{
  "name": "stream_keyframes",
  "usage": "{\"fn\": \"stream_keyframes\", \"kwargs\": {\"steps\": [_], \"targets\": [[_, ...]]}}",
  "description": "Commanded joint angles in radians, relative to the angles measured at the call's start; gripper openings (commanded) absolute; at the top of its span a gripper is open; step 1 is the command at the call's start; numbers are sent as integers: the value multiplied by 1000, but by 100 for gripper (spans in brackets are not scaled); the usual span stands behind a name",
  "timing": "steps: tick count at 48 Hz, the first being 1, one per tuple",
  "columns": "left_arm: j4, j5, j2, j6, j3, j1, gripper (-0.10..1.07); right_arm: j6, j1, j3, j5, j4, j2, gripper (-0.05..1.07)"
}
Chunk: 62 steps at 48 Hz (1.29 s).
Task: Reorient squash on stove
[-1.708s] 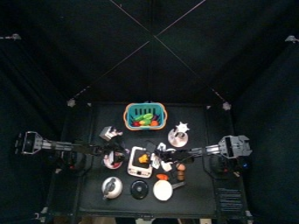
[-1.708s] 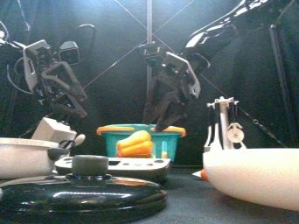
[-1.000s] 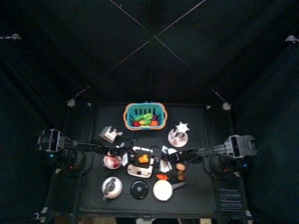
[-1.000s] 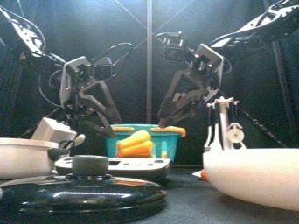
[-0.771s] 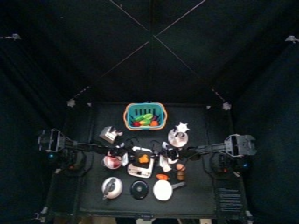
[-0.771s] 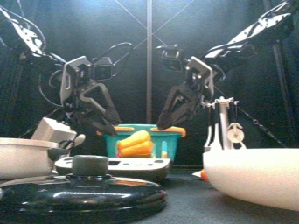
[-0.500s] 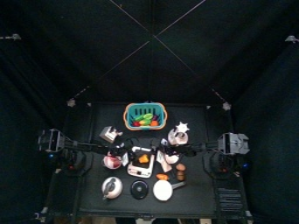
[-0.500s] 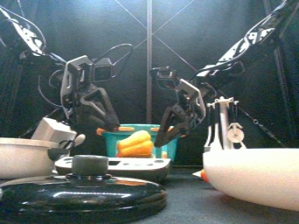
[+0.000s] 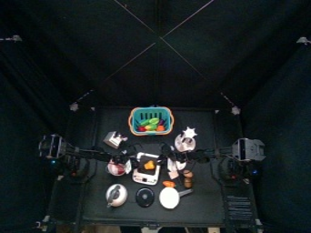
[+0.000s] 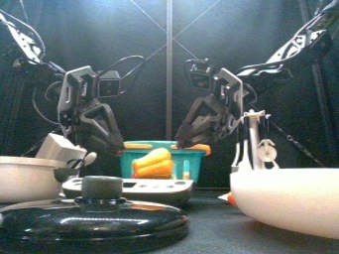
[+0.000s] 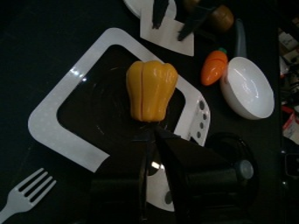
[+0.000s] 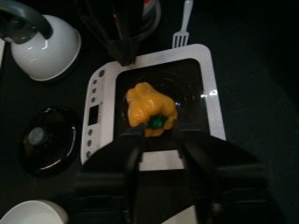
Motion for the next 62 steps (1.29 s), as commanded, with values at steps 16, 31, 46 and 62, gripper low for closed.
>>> {"fn": "stream_keyframes", "kwargs": {"steps": [16, 31, 46, 62], "targets": [[0, -2, -61, 2, 32, 3, 58, -2, -34, -80, -71, -35, 58, 103], [0, -2, -74, 2, 54, 12, 58, 3, -29, -129, -77, -61, 141, 103], [0, -2, -74, 2, 57, 12, 58, 3, -26, -127, -83, -61, 163, 102], [0, -2, -74, 2, 58, 12, 58, 2, -26, -132, -75, -61, 179, 94]]}}
